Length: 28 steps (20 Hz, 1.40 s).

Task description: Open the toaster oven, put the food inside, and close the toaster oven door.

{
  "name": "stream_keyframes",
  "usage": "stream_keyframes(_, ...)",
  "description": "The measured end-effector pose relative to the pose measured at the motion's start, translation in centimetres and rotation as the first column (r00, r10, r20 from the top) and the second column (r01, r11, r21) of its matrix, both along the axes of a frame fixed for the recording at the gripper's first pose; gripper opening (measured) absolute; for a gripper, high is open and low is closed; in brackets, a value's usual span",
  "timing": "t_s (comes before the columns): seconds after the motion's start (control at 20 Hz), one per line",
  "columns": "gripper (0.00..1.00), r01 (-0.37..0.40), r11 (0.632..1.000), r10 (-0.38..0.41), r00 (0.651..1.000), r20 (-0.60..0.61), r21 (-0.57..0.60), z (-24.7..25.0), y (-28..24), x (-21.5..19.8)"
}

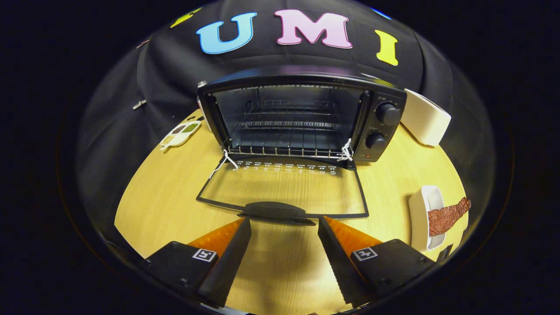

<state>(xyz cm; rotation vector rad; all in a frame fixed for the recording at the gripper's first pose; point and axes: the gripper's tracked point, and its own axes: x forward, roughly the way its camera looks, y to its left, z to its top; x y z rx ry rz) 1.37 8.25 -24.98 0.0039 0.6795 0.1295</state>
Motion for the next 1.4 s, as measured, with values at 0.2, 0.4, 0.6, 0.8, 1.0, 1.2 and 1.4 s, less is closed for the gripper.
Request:
stream_keyframes(0.2, 0.98, -0.013, 1.000, 0.012, 0.996, 0.086, 0.011, 4.3, -1.5, -0.6)
stream_keyframes(0.4, 0.98, 0.019, 0.999, -0.012, 0.983, 0.186, -0.036, 9.8, -7.0, -1.6)
stream_keyframes(0.6, 0.98, 0.130, 0.991, -0.115, 0.952, 0.285, -0.032, 15.6, -14.5, -1.8)
stream_keyframes(0.8, 0.98, 0.231, 0.972, -0.234, 0.926, 0.296, 0.045, 17.3, -21.2, -1.4)
stream_keyframes(1.0, 0.97, 0.239, 0.969, -0.245, 0.936, 0.254, 0.056, 15.9, -26.4, -0.5)
stream_keyframes(1.2, 0.97, 0.194, 0.976, -0.210, 0.956, 0.205, 0.095, 14.1, -30.2, 0.4)
stream_keyframes(1.4, 0.99, 0.133, 0.980, -0.152, 0.980, 0.127, 0.150, 11.5, -32.9, 0.6)
